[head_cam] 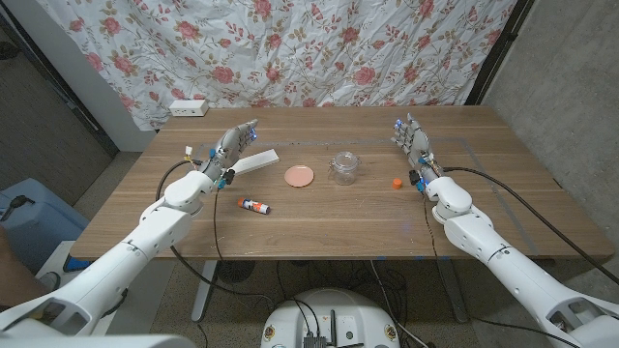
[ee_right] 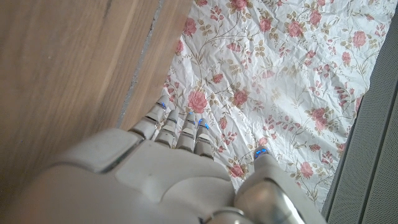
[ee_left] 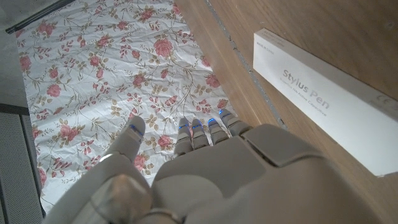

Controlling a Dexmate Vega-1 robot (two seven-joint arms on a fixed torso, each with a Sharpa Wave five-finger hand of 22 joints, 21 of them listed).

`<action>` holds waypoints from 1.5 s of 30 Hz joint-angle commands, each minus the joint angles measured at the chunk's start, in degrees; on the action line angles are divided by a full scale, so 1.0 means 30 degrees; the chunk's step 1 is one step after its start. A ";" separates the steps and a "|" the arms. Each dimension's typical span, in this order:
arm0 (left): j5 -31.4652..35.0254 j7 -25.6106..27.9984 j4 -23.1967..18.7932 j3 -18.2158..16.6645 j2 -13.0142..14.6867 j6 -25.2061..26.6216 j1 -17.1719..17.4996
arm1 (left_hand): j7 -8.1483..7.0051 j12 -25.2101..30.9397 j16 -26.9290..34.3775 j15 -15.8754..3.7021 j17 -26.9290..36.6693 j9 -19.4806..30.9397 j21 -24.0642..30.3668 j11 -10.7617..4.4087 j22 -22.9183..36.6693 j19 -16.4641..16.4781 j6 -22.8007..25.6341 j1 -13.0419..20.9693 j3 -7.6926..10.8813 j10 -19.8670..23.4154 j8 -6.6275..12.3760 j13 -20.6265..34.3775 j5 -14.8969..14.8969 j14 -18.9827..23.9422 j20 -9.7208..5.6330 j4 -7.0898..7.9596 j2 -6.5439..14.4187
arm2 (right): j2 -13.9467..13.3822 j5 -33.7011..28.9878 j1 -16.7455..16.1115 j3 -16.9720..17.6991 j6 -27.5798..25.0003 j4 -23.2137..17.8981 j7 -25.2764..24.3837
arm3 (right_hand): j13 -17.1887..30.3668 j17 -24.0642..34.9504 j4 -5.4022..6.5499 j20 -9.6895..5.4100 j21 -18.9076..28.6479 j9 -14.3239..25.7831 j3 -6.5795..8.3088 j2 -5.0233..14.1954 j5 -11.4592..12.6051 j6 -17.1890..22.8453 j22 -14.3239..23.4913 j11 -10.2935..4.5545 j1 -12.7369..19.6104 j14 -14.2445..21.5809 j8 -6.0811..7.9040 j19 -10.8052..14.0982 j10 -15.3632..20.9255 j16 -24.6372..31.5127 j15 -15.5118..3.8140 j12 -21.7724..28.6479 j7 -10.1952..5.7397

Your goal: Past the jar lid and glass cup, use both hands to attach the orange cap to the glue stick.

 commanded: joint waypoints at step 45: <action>0.6125 -0.1500 -0.7096 -0.0641 0.7786 0.3346 0.1315 | -0.1782 -0.0006 -0.0013 -0.1372 0.0108 0.0114 0.0088 -0.1645 -0.0019 0.1951 0.3390 0.3487 0.0000 0.3053 0.0494 0.0066 0.0102 0.1394 -0.1698 -0.1887 -0.1806 | -0.0489 0.0297 -0.0320 0.0716 -0.0047 -0.0491 -0.0096 | -0.0320 -0.0823 -0.0102 -0.0262 -0.0996 0.0044 0.0320 0.0211 0.0066 -0.0077 0.0102 -0.0585 -0.0094 -0.0457 0.0030 -0.0158 -0.0286 0.0134 -0.0300 0.0010 -0.0222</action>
